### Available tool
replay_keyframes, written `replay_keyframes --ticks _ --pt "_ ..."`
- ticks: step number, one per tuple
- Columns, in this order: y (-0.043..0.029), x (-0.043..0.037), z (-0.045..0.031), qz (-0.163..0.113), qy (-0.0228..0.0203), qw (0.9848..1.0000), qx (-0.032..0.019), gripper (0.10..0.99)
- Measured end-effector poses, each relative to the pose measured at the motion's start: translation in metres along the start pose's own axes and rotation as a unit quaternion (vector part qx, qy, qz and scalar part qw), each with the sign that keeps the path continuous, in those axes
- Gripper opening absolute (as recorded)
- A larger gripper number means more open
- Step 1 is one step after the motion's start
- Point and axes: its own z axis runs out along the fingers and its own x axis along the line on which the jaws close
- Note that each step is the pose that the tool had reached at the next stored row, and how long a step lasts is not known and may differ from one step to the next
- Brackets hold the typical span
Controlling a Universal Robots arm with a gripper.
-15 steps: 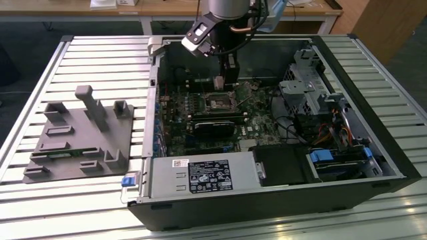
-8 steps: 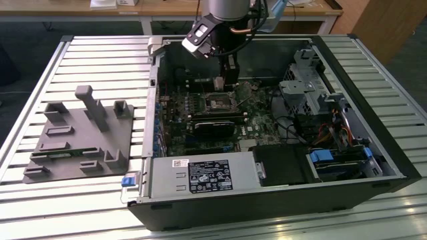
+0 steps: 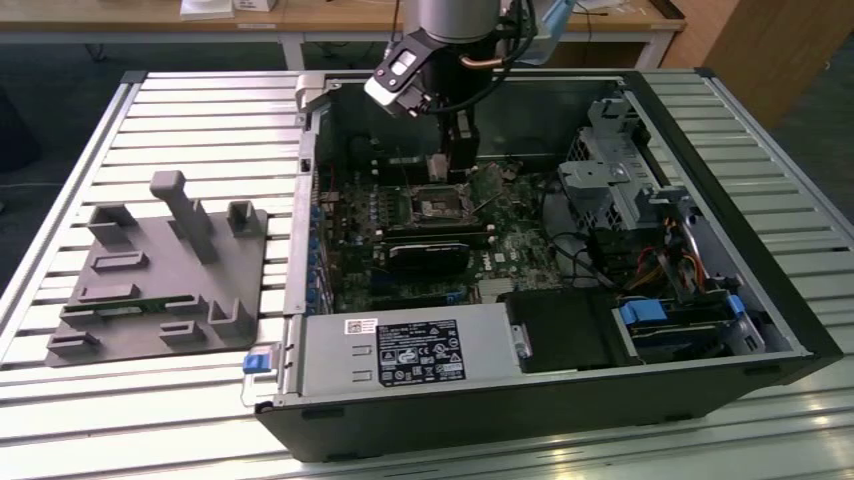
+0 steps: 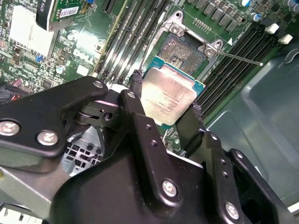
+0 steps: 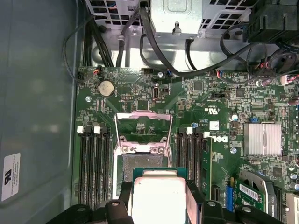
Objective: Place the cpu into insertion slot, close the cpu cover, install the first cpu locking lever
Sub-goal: 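Place the cpu into insertion slot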
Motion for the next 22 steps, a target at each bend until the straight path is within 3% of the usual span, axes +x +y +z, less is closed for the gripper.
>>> replay_keyframes --ticks 22 --pt "0.0005 0.0034 0.0067 0.000 -0.0007 1.0000 0.0001 0.541"
